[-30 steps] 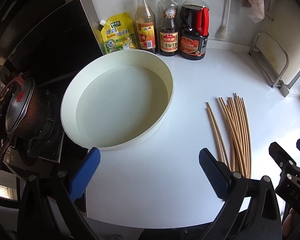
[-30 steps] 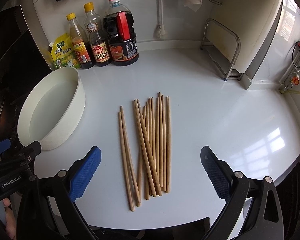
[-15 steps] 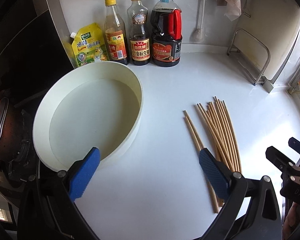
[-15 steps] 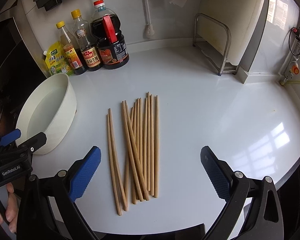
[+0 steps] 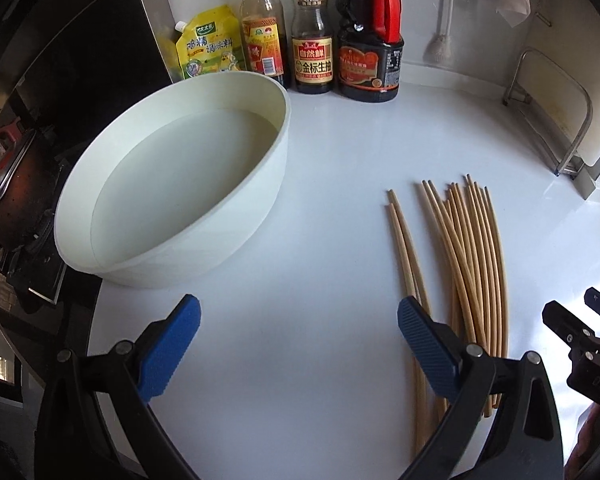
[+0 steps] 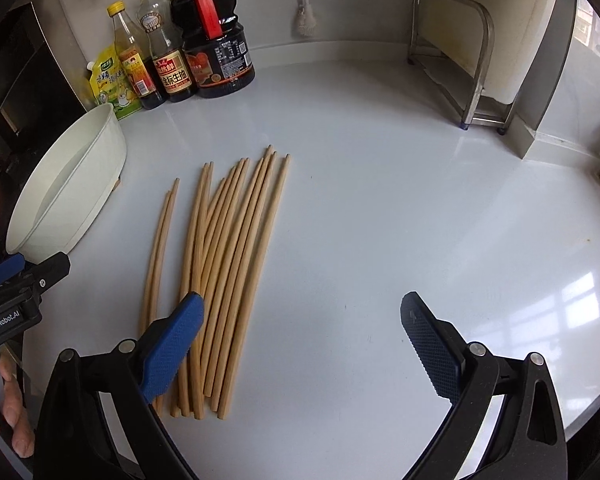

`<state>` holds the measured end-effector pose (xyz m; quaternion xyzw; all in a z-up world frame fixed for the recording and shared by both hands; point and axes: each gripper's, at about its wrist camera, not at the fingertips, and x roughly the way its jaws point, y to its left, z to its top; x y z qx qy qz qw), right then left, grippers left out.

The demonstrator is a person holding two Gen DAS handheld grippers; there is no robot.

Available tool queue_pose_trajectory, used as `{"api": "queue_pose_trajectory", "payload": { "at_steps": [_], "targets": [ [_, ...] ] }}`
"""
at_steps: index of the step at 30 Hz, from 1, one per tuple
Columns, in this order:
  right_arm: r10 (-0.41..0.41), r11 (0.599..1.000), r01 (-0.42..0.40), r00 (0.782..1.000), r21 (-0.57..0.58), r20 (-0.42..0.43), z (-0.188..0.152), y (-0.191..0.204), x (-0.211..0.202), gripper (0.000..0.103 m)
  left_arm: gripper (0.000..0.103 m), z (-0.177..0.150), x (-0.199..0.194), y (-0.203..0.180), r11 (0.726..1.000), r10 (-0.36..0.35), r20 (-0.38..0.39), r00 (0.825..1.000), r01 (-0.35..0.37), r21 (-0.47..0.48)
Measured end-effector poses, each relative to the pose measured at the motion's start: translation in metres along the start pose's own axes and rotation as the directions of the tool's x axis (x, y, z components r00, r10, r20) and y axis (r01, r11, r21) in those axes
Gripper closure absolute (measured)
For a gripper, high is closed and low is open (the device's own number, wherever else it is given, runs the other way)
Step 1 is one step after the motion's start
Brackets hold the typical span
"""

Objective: Organize utensils
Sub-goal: 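Lower the left tool onto one wooden chopstick and close it while the right tool grasps another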

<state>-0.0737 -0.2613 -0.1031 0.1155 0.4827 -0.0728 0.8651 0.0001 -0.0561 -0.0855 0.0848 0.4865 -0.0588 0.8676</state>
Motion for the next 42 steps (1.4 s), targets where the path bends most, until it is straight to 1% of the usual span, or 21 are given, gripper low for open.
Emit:
{"api": "queue_pose_trajectory", "payload": {
  "at_steps": [2, 4, 5, 8, 12, 14, 17, 19, 24, 26, 27, 32, 37, 40, 42],
  "targets": [
    [0.0, 1.0, 0.0, 1.0, 0.02, -0.008, 0.001, -0.001, 0.007, 0.008, 0.006, -0.003, 0.006, -0.003, 1.0, -0.017, -0.014, 1.0, 0.017, -0.001],
    [-0.022, 0.999, 0.022, 1.0, 0.028, 0.003, 0.001, -0.003, 0.013, 0.008, 0.006, -0.005, 0.011, -0.005, 0.998, -0.057, -0.012, 0.998, 0.057, -0.008],
    [-0.037, 0.999, 0.037, 0.999, 0.026, -0.001, 0.002, -0.003, 0.017, 0.008, 0.006, -0.006, 0.015, -0.006, 0.998, -0.066, -0.016, 0.998, 0.066, -0.009],
    [-0.038, 0.999, 0.039, 0.999, 0.038, -0.017, 0.002, -0.005, 0.028, 0.008, 0.006, -0.008, 0.028, -0.01, 0.997, -0.075, -0.044, 0.996, 0.074, -0.008],
    [-0.057, 0.998, 0.058, 0.998, 0.029, -0.022, 0.003, -0.002, 0.035, 0.008, 0.006, -0.007, 0.036, -0.009, 0.996, -0.085, -0.051, 0.995, 0.083, -0.029],
    [-0.063, 0.998, 0.064, 0.997, 0.023, -0.034, 0.002, -0.002, 0.039, 0.008, 0.006, -0.007, 0.039, -0.011, 0.996, -0.087, -0.058, 0.995, 0.086, -0.026],
    [-0.084, 0.996, 0.085, 0.994, 0.02, -0.064, 0.001, -0.001, 0.046, 0.008, 0.006, -0.009, 0.043, -0.015, 0.997, -0.072, -0.073, 0.995, 0.072, -0.009],
    [-0.079, 0.997, 0.08, 0.995, 0.023, -0.063, 0.001, 0.0, 0.046, 0.008, 0.006, -0.01, 0.045, -0.016, 0.998, -0.07, -0.082, 0.994, 0.07, -0.007],
    [-0.097, 0.995, 0.095, 0.991, -0.025, -0.091, 0.001, 0.007, 0.049, 0.008, 0.006, -0.01, 0.047, -0.017, 0.998, -0.066, -0.088, 0.994, 0.065, -0.012],
    [-0.133, 0.99, 0.128, 0.987, -0.054, -0.086, -0.001, 0.009, 0.049, 0.008, 0.006, -0.011, 0.047, -0.016, 0.997, -0.071, -0.089, 0.994, 0.07, -0.016],
    [-0.135, 0.99, 0.131, 0.988, -0.056, -0.079, -0.001, 0.008, 0.048, 0.008, 0.006, -0.012, 0.047, -0.016, 0.997, -0.074, -0.091, 0.993, 0.073, -0.017],
    [-0.116, 0.993, 0.113, 0.991, -0.041, -0.072, -0.004, -0.002, 0.047, 0.008, 0.006, -0.015, 0.048, -0.021, 0.997, -0.081, -0.099, 0.992, 0.08, -0.008],
    [-0.115, 0.993, 0.112, 0.991, -0.04, -0.062, -0.005, -0.007, 0.046, 0.008, 0.006, -0.017, 0.047, -0.027, 0.996, -0.089, -0.108, 0.99, 0.09, 0.004],
    [-0.114, 0.993, 0.112, 0.992, -0.043, -0.058, -0.006, -0.007, 0.046, 0.008, 0.006, -0.017, 0.046, -0.029, 0.993, -0.115, -0.104, 0.988, 0.115, -0.001],
    [-0.114, 0.993, 0.112, 0.992, -0.043, -0.055, -0.007, -0.009, 0.045, 0.008, 0.006, -0.017, 0.048, -0.033, 0.994, -0.102, -0.105, 0.989, 0.105, 0.016]
  ]
}}
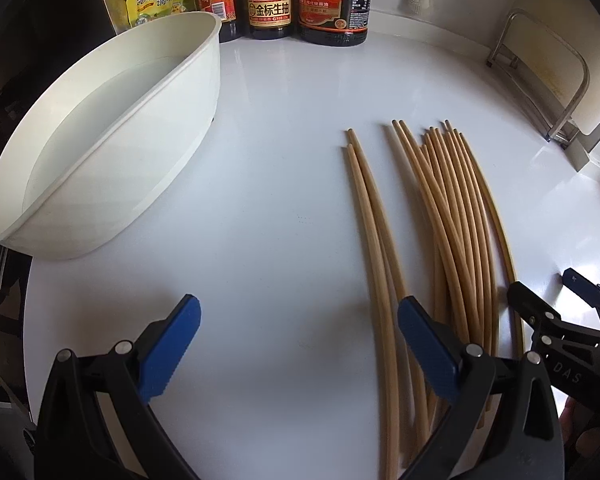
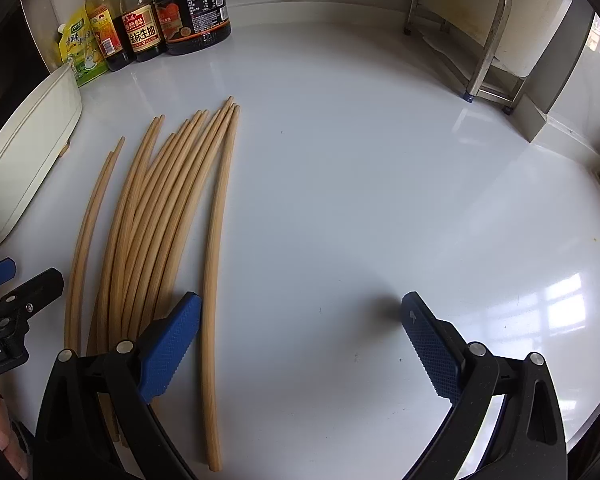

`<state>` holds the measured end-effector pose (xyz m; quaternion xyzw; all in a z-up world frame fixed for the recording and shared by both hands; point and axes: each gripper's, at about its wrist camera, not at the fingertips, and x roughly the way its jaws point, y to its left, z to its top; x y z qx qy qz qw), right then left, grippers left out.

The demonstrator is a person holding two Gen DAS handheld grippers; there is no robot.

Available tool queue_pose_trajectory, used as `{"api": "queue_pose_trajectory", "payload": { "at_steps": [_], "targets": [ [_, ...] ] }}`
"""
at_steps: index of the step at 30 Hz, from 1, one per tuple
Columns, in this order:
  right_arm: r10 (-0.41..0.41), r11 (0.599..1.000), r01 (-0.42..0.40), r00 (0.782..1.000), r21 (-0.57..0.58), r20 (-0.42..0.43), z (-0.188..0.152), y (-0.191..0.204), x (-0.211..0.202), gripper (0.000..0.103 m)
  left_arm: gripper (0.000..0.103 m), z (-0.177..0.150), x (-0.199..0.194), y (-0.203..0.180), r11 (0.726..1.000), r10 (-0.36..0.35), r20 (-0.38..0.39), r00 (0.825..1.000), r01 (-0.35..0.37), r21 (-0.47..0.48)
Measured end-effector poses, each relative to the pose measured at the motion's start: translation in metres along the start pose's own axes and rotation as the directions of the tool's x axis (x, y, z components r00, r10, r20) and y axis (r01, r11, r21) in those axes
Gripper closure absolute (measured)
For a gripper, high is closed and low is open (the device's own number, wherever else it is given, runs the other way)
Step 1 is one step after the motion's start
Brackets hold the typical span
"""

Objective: Organize utensils
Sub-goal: 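Lower the left tool onto one wooden chopstick and close it while the right tool grasps another, then carry the held chopsticks with both tools over the white water basin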

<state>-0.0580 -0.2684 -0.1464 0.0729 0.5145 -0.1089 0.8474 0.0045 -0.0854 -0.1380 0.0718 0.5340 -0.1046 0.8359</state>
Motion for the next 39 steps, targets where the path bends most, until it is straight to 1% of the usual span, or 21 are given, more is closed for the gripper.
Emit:
{"api": "queue_pose_trajectory", "payload": {
  "at_steps": [2, 8, 9, 11, 15, 18, 20, 21, 22, 23, 24, 26, 27, 28, 29, 30, 31, 32, 33, 35, 39],
  "targets": [
    [-0.005, 1.0, 0.005, 1.0, 0.01, 0.003, -0.001, -0.002, 0.0, 0.008, 0.005, 0.0, 0.004, -0.002, 0.999, 0.029, -0.007, 1.0, -0.029, 0.019],
    [-0.008, 1.0, 0.007, 1.0, 0.013, 0.016, 0.0, -0.003, 0.001, 0.008, 0.005, -0.004, 0.006, 0.003, 1.0, 0.005, -0.012, 1.0, -0.005, -0.017],
    [-0.008, 1.0, 0.008, 1.0, 0.012, 0.021, 0.0, -0.002, 0.001, 0.008, 0.005, -0.001, 0.008, 0.002, 1.0, 0.004, -0.023, 1.0, -0.004, -0.025],
    [-0.007, 1.0, 0.007, 1.0, 0.014, 0.022, 0.001, -0.002, 0.001, 0.008, 0.005, 0.0, 0.012, -0.004, 0.999, 0.028, -0.052, 0.998, -0.029, -0.018],
    [0.0, 1.0, 0.0, 1.0, 0.007, 0.02, 0.003, -0.001, 0.001, 0.008, 0.005, -0.005, 0.009, -0.004, 0.999, 0.037, -0.037, 0.999, -0.037, -0.001],
    [0.003, 1.0, -0.003, 1.0, -0.005, 0.024, 0.002, 0.001, 0.001, 0.008, 0.005, -0.007, 0.007, 0.004, 0.998, 0.054, -0.027, 0.998, -0.054, -0.02],
    [0.003, 1.0, -0.003, 0.999, -0.015, 0.033, 0.001, 0.003, 0.0, 0.009, 0.006, -0.009, 0.006, 0.009, 0.998, 0.049, -0.024, 0.999, -0.05, -0.038],
    [0.005, 1.0, -0.005, 0.999, -0.018, 0.041, 0.0, 0.005, 0.0, 0.012, 0.006, -0.01, 0.006, 0.011, 0.998, 0.042, -0.023, 0.999, -0.043, -0.046],
    [0.012, 1.0, -0.01, 0.999, -0.023, 0.049, -0.001, 0.006, -0.002, 0.014, 0.01, -0.01, 0.005, 0.013, 0.998, 0.036, -0.021, 0.999, -0.037, -0.053],
    [0.014, 0.999, -0.012, 0.998, -0.033, 0.058, -0.001, 0.009, -0.003, 0.021, 0.018, -0.01, 0.004, 0.014, 0.998, 0.027, -0.015, 1.0, -0.028, -0.059],
    [0.019, 0.999, -0.017, 0.998, -0.045, 0.066, -0.002, 0.011, -0.005, 0.029, 0.023, -0.009, 0.002, 0.015, 0.998, 0.024, -0.008, 1.0, -0.024, -0.062],
    [0.028, 0.997, -0.023, 0.997, -0.07, 0.071, -0.003, 0.017, -0.007, 0.04, 0.043, -0.009, -0.003, 0.015, 0.998, 0.011, 0.003, 1.0, -0.011, -0.054],
    [0.035, 0.996, -0.029, 0.997, -0.08, 0.073, -0.003, 0.019, -0.008, 0.047, 0.049, -0.006, -0.002, 0.016, 0.999, 0.007, 0.008, 1.0, -0.006, -0.047],
    [0.037, 0.995, -0.03, 0.997, -0.093, 0.075, -0.003, 0.022, -0.009, 0.052, 0.059, -0.006, -0.004, 0.015, 0.999, 0.003, 0.011, 1.0, -0.003, -0.037],
    [0.04, 0.994, -0.032, 0.996, -0.104, 0.077, -0.003, 0.025, -0.01, 0.062, 0.071, -0.007, -0.007, 0.013, 1.0, -0.001, 0.013, 1.0, 0.002, -0.028],
    [0.038, 0.993, -0.028, 0.996, -0.115, 0.078, -0.004, 0.028, -0.011, 0.075, 0.077, -0.007, -0.008, 0.012, 1.0, -0.007, 0.013, 1.0, 0.008, -0.02],
    [0.03, 0.992, -0.02, 0.996, -0.128, 0.079, -0.004, 0.032, -0.012, 0.082, 0.09, -0.008, -0.01, 0.012, 1.0, -0.014, 0.012, 1.0, 0.014, -0.014],
    [0.023, 0.989, -0.011, 0.997, -0.146, 0.079, -0.005, 0.036, -0.012, 0.094, 0.094, -0.009, -0.011, 0.012, 1.0, -0.017, 0.011, 1.0, 0.017, -0.009],
    [0.01, 0.986, 0.003, 0.997, -0.165, 0.08, -0.007, 0.04, -0.012, 0.096, 0.095, -0.007, -0.009, 0.011, 1.0, -0.019, 0.012, 1.0, 0.019, -0.006],
    [-0.001, 0.983, 0.016, 0.996, -0.18, 0.087, -0.008, 0.043, -0.012, 0.096, 0.096, -0.007, -0.009, 0.012, 0.999, -0.034, 0.012, 0.999, 0.034, -0.005],
    [0.048, 0.99, -0.038, 0.996, -0.136, 0.07, -0.005, 0.037, -0.011, 0.097, 0.096, -0.01, -0.013, 0.018, 0.997, -0.072, -0.002, 0.997, 0.072, -0.012]
  ]
}}
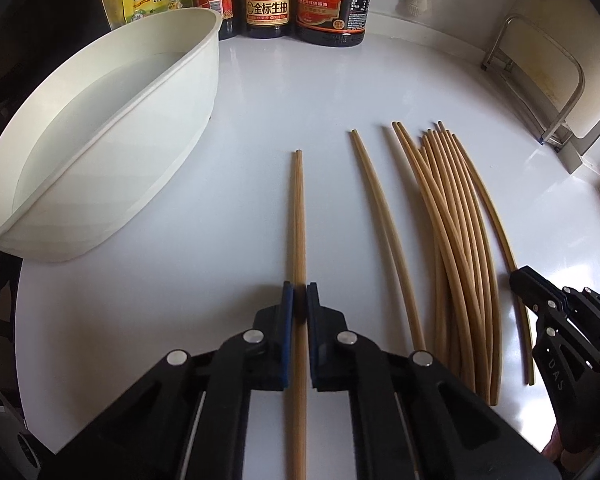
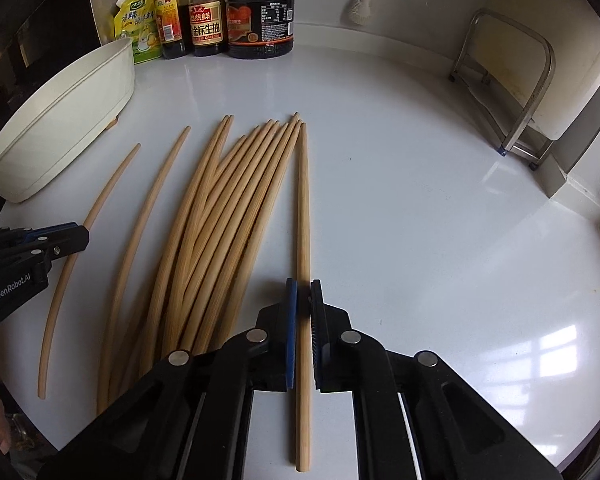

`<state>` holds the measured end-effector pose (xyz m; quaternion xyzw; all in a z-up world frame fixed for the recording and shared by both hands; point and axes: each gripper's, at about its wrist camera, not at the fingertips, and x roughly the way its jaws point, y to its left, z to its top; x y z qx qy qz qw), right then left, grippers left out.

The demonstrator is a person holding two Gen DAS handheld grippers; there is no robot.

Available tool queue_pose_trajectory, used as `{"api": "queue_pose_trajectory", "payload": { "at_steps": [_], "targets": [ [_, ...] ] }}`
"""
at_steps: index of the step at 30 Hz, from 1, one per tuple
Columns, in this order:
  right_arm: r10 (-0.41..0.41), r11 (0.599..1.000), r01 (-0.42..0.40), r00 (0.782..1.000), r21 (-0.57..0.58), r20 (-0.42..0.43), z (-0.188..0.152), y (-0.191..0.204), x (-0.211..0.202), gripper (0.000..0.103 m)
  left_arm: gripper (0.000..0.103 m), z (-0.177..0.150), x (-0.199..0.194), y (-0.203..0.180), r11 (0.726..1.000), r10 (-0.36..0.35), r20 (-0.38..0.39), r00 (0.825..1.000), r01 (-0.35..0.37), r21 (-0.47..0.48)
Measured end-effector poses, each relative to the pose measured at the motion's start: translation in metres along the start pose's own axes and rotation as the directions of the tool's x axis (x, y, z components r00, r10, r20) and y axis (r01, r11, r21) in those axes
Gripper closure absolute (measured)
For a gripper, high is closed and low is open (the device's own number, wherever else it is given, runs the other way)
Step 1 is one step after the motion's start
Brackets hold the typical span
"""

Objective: Organize utensils
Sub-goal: 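Carry the held chopsticks with both tools over the white water basin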

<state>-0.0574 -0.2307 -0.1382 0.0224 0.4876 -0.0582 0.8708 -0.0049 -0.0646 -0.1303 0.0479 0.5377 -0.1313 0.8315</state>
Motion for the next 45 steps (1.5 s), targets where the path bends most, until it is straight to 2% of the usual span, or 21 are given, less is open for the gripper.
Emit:
{"api": "queue_pose_trajectory", "payload": {
  "at_steps": [9, 15, 19, 25, 30, 34, 40, 45],
  "targets": [
    [0.055, 0.995, -0.057, 0.998, 0.082, 0.026, 0.016, -0.009, -0.02, 0.097, 0.096, 0.023, -0.007, -0.002, 0.997, -0.078, -0.002, 0.997, 0.078, 0.016],
    [0.087, 0.992, -0.093, 0.994, 0.08, 0.072, 0.045, 0.005, -0.051, 0.097, 0.096, 0.05, -0.039, 0.006, 0.993, -0.113, 0.06, 0.992, 0.112, 0.025],
    [0.134, 0.988, -0.142, 0.984, 0.06, 0.121, 0.077, 0.028, -0.073, 0.097, 0.096, 0.074, -0.069, 0.023, 0.992, -0.123, 0.126, 0.984, 0.121, 0.023],
    [0.229, 0.973, -0.231, 0.959, -0.007, 0.167, 0.135, 0.09, -0.085, 0.097, 0.096, 0.109, -0.099, 0.075, 0.995, -0.092, 0.197, 0.976, 0.096, -0.012],
    [0.318, 0.948, -0.316, 0.935, -0.04, 0.154, 0.176, 0.151, -0.07, 0.097, 0.096, 0.132, -0.101, 0.129, 0.998, -0.053, 0.209, 0.976, 0.061, -0.033],
    [0.356, 0.934, -0.351, 0.928, -0.059, 0.109, 0.2, 0.2, -0.047, 0.097, 0.096, 0.144, -0.087, 0.169, 0.998, -0.029, 0.188, 0.982, 0.039, -0.049],
    [0.363, 0.931, -0.361, 0.931, -0.052, 0.031, 0.218, 0.243, -0.009, 0.097, 0.096, 0.162, -0.058, 0.211, 0.998, -0.031, 0.15, 0.988, 0.039, -0.056],
    [0.352, 0.935, -0.353, 0.935, -0.037, -0.042, 0.218, 0.262, 0.018, 0.097, 0.096, 0.169, -0.034, 0.225, 0.998, -0.028, 0.102, 0.994, 0.033, -0.044]
  ]
}}
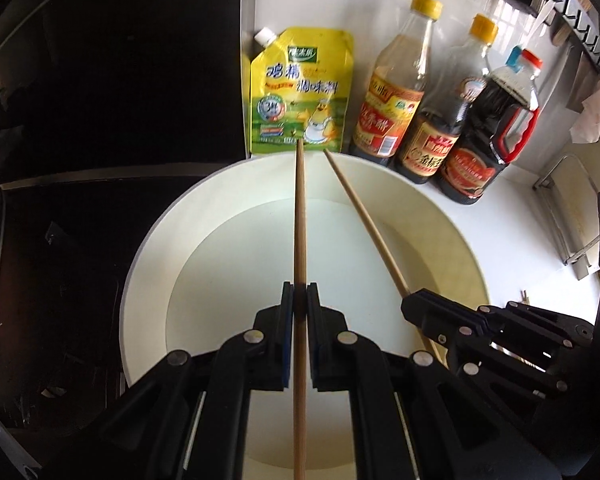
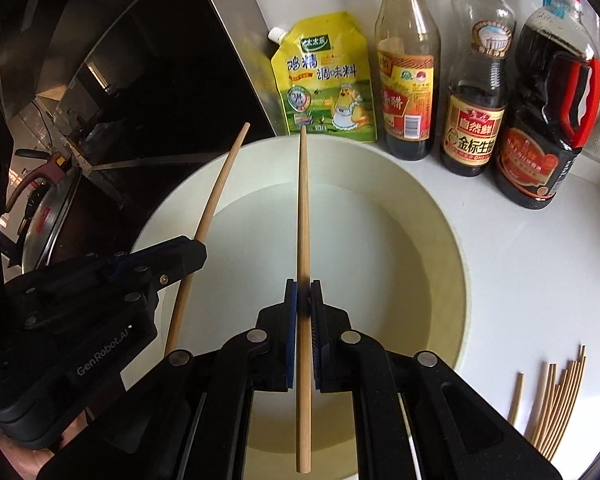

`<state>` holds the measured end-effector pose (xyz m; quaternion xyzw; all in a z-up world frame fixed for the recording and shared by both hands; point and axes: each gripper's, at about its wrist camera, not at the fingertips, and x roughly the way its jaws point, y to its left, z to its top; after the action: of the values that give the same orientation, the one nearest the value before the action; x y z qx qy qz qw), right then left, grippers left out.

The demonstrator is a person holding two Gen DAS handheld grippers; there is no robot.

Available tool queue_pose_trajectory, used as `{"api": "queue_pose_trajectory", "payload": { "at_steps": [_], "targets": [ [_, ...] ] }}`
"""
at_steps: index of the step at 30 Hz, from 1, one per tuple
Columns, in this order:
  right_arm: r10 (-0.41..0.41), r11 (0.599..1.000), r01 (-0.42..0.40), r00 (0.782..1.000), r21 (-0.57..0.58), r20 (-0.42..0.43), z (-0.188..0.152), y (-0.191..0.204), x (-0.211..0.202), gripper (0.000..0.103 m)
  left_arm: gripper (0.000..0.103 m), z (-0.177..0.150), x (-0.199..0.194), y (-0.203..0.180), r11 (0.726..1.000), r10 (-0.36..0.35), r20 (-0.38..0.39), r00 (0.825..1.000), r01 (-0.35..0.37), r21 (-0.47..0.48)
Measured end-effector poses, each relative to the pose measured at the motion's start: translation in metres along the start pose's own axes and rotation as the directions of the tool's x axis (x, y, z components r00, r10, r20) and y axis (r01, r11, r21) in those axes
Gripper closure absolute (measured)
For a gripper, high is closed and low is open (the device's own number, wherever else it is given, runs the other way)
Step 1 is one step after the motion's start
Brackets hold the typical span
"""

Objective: Organize utensils
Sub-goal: 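Carry the held chopsticks with both tools over the white water basin, then open both tools to drop the chopsticks into the basin water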

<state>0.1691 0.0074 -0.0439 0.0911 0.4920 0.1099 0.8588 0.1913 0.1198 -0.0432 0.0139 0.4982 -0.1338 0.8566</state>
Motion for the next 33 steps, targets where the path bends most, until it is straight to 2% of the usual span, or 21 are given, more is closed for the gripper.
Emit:
{"api": "queue_pose_trajectory", "payload": {
  "at_steps": [7, 13, 15, 18, 19, 20, 21, 22, 33],
  "targets": [
    [-0.007, 0.999, 0.009, 0.998, 0.035, -0.064, -0.004, -0.003, 0.026, 0.097, 0.095, 0.003, 0.021, 0.015, 1.0, 0.008, -0.041, 0.999, -0.008, -0.003],
    [-0.022, 0.999, 0.026, 0.996, 0.035, -0.087, -0.008, -0.004, 0.034, 0.097, 0.095, 0.004, 0.029, 0.017, 1.0, 0.018, -0.059, 0.998, -0.018, 0.003],
    [-0.026, 0.999, 0.029, 0.996, 0.038, -0.09, -0.01, -0.005, 0.034, 0.097, 0.092, 0.003, 0.03, 0.017, 1.0, 0.023, -0.058, 0.998, -0.023, 0.005],
    [-0.025, 0.998, 0.029, 0.996, 0.049, -0.091, -0.013, -0.007, 0.031, 0.096, 0.079, 0.002, 0.029, 0.018, 0.999, 0.033, -0.054, 0.998, -0.032, 0.005],
    [-0.028, 0.998, 0.032, 0.996, 0.05, -0.084, -0.013, -0.008, 0.029, 0.096, 0.07, 0.002, 0.028, 0.019, 0.999, 0.039, -0.05, 0.998, -0.038, 0.005],
    [-0.031, 0.998, 0.035, 0.997, 0.051, -0.075, -0.013, -0.008, 0.026, 0.093, 0.055, 0.002, 0.026, 0.019, 0.999, 0.047, -0.044, 0.998, -0.047, 0.003],
    [-0.033, 0.998, 0.036, 0.997, 0.052, -0.065, -0.012, -0.008, 0.026, 0.087, 0.049, 0.003, 0.024, 0.019, 0.999, 0.052, -0.036, 0.998, -0.052, 0.0],
    [-0.034, 0.998, 0.037, 0.998, 0.053, -0.055, -0.011, -0.009, 0.023, 0.085, 0.043, 0.002, 0.021, 0.02, 0.999, 0.05, -0.028, 0.998, -0.05, -0.006],
    [-0.037, 0.998, 0.037, 0.999, 0.054, -0.012, -0.019, -0.013, -0.012, 0.083, 0.039, -0.005, -0.002, 0.014, 0.998, 0.052, -0.017, 0.999, -0.052, -0.021]
  ]
}}
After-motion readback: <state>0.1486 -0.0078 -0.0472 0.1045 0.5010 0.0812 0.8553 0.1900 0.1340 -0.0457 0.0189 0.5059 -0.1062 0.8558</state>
